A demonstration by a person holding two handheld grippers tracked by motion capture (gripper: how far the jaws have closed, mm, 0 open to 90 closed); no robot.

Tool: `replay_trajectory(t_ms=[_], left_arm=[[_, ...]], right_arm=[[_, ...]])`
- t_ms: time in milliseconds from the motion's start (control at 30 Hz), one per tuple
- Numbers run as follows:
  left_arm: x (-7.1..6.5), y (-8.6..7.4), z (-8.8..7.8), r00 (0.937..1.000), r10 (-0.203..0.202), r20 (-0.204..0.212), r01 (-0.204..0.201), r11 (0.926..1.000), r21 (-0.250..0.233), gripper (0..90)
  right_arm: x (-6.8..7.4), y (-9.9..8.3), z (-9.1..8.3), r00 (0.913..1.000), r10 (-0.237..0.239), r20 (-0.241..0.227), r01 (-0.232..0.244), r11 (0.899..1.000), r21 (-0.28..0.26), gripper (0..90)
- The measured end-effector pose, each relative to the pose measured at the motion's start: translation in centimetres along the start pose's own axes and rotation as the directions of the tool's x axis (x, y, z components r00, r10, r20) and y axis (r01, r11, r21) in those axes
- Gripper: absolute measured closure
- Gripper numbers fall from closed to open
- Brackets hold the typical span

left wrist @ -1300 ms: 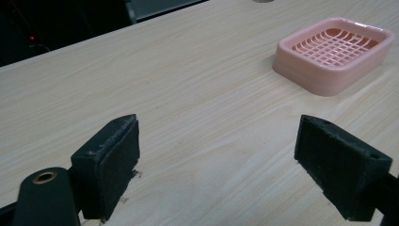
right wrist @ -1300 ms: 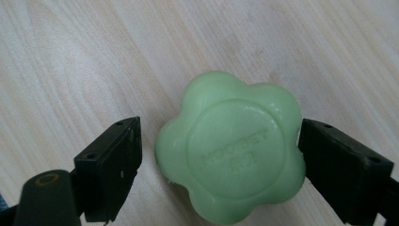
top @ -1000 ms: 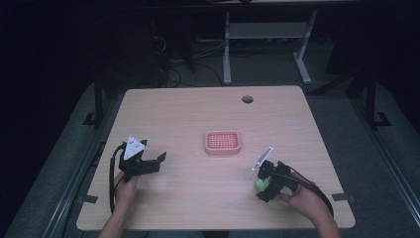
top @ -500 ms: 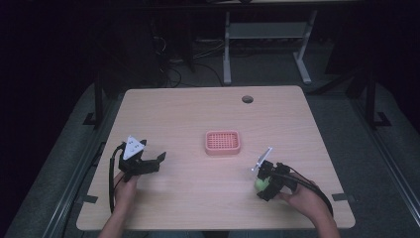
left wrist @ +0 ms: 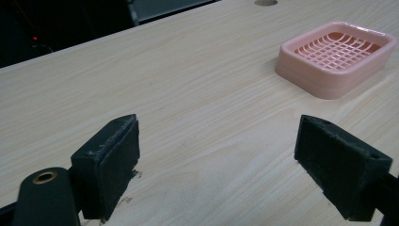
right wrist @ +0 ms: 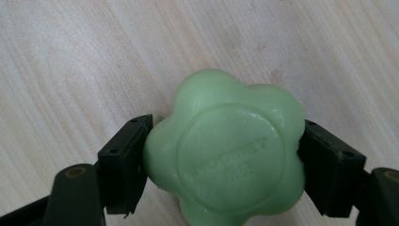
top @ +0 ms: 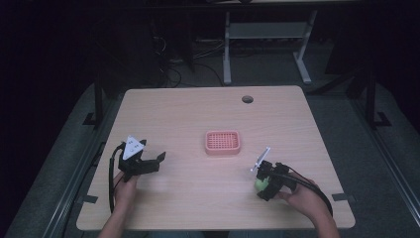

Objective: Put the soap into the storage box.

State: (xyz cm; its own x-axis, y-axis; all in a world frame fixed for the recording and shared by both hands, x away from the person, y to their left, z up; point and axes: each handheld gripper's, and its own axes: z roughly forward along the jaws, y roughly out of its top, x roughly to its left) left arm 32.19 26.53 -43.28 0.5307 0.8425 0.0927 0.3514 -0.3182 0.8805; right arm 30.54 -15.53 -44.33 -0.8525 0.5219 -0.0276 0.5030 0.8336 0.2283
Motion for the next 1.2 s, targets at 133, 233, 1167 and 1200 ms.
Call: replay_trajectory(t_ms=[133,233,1167,1200], left_arm=[[0.05,0.0,-0.04,1.0,0.0,-0.001,0.0,1.0,0.0,14.3],[0.13,0.01,-0.09,1.0,0.001,-0.002,-0.001,1.0,-0.002,14.3],[0.03,0.0,-0.03,1.0,-0.001,0.001,0.001,1.0,0.0,14.3],[0.04,0.0,-0.04,1.0,-0.001,0.001,0.001,1.0,0.001,14.3]], right_arm=[[-0.1,-0.01,-0.02,0.9999,0.002,-0.013,-0.002,1.0,-0.003,25.0],[-0.15,-0.03,-0.04,0.9999,0.002,-0.013,-0.002,1.0,-0.004,25.1],[-0.21,0.41,0.28,0.9989,0.023,-0.04,-0.022,0.999,0.04,24.1],[-0.27,0.44,0.29,0.9989,0.021,-0.042,-0.019,0.999,0.038,24.6]])
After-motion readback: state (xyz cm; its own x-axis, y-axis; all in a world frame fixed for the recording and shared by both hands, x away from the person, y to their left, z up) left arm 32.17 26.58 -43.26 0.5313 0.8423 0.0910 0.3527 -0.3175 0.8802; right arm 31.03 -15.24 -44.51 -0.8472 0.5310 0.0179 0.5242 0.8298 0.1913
